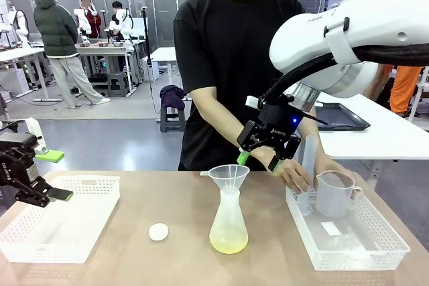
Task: Prepare the solutions needed for the experiment.
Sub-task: Once the solution is in the Big flask , pick up the Plastic Funnel and place it back into the right Organizing basket.
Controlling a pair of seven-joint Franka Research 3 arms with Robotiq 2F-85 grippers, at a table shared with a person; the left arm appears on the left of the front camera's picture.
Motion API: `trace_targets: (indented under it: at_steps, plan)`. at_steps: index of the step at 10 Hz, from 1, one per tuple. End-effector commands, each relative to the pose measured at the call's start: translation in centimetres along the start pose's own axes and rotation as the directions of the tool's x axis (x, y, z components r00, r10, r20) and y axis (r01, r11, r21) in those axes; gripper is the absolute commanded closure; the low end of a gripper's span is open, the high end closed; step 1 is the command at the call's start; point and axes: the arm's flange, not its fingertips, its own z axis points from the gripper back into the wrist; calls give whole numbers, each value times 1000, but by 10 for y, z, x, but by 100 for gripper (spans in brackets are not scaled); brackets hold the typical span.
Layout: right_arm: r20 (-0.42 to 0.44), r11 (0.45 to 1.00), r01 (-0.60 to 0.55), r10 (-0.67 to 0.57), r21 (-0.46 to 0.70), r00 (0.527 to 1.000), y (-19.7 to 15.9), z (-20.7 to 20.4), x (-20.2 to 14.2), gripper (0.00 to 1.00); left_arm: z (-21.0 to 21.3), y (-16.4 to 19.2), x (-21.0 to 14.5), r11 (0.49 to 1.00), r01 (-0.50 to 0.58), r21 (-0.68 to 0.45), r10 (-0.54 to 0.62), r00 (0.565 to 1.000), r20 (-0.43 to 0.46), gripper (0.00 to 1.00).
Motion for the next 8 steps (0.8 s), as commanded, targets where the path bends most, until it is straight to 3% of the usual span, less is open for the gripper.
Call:
trace_targets:
  at_steps: [1,6,8]
  plan:
    - [-7,999,34,-34,-13,999,8,-6,11,0,2,-1,-2,1000,7,-6,-7,1000,-9,0]
    - [-61,999,37,-39,-28,997,16,-34,18,0,2,-1,-2,1000,7,-6,-7,1000,-9,0]
    - [-74,999,45,-47,-25,996,18,-36,18,18,2,-1,-2,1000,7,-6,-7,1000,-9,0]
